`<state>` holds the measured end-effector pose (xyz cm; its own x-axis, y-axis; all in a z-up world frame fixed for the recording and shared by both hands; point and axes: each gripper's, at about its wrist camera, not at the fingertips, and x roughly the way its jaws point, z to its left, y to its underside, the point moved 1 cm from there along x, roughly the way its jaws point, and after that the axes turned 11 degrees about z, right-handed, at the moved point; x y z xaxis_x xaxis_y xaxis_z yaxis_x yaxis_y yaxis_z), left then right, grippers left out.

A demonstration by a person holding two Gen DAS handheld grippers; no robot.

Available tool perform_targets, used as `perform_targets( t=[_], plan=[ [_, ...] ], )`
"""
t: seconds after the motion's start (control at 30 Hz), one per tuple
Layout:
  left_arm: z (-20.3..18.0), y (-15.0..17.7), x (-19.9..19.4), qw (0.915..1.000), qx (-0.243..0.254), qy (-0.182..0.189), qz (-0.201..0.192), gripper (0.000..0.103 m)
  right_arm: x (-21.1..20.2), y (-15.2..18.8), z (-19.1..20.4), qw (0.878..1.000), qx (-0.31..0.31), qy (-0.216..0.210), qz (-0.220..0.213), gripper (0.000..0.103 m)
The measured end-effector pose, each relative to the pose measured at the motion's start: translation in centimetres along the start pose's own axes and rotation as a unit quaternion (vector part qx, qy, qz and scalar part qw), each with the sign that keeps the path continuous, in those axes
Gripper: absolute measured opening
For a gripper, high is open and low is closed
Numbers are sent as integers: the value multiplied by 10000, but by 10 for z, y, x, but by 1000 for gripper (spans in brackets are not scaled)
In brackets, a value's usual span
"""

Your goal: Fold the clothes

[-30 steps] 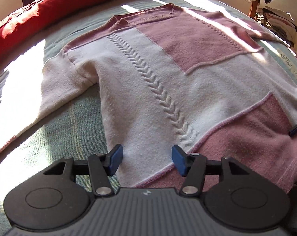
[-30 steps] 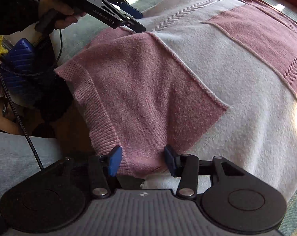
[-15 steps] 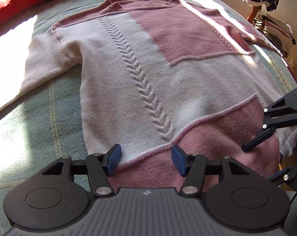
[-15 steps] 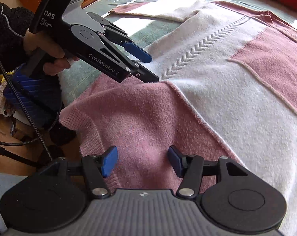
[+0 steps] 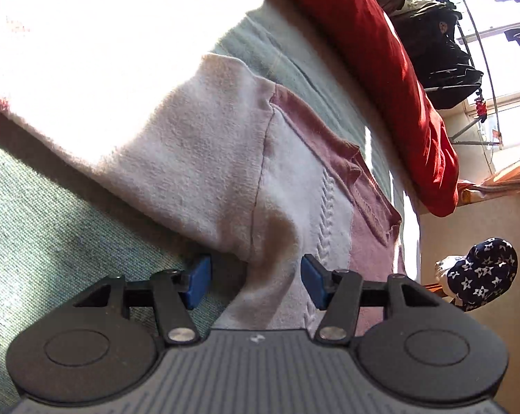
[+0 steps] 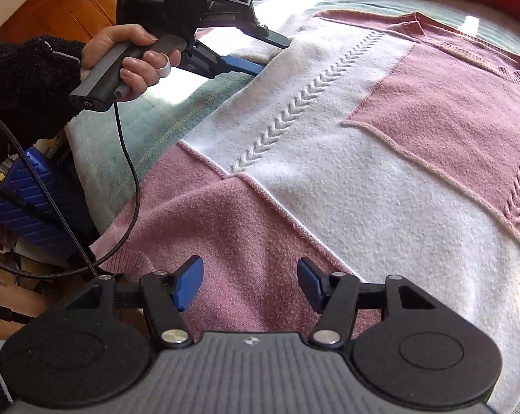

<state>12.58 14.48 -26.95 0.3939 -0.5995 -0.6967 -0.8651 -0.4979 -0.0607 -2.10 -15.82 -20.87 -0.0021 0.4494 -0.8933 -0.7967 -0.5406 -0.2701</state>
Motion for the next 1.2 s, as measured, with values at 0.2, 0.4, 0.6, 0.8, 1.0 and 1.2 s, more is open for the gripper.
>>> perform_targets(
  t=[0.2,0.4,0.6,0.8,1.0,1.2],
  plan=[
    [-19,-11,-9,9902,538,-915,-904,31,2,-6,4,9997,-62,189,113,65],
    [-32,-16,-22,9759,1218,-1796,-247,34,-2,-5,4,9992,-117,334,184,65],
    [-72,25,-26,9447,2659,-1910,-186,53,-12,-19,-4,9969,-188,754,-125,68],
    [-100,52,27,8946,4086,-1808,46,56,-6,-48,-39,9906,185,1208,-622,70],
    [-71,91,12,8497,4644,-2494,155,58,15,-20,-48,9875,333,1520,-252,81],
    [-92,137,-27,8207,5201,-2355,220,57,0,20,-18,9846,208,1736,93,91]
  ],
)
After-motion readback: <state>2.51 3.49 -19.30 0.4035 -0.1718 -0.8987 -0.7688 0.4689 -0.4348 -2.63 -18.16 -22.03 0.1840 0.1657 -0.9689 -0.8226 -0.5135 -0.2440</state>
